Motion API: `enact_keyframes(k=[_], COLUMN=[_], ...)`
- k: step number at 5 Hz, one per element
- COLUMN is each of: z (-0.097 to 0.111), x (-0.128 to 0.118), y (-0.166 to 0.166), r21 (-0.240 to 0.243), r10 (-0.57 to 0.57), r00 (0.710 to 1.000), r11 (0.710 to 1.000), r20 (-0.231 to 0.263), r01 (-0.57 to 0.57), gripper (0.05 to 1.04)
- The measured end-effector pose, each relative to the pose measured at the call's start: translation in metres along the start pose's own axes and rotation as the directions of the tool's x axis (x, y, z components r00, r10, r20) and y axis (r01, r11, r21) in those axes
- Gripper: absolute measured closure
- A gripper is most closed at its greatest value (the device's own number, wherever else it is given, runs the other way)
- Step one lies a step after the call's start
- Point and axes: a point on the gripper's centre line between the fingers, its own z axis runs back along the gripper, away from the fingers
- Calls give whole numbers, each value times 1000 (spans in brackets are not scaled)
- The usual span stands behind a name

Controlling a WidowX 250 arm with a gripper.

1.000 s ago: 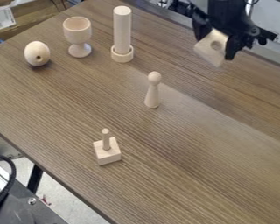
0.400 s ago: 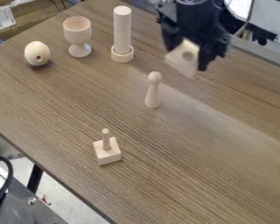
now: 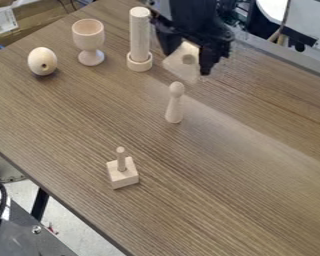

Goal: Moves a white object along the table

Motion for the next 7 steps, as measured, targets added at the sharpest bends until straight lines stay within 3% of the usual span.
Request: enact_keyframes(k=[3, 7], z=[-24, -25], x=[-4, -5], y=[1, 6], r21=[-35, -26], r10=[2, 15], r00=[999, 998], r11=[999, 1000], r20=[-48, -55], r01=[-3, -17], gripper=[283, 283])
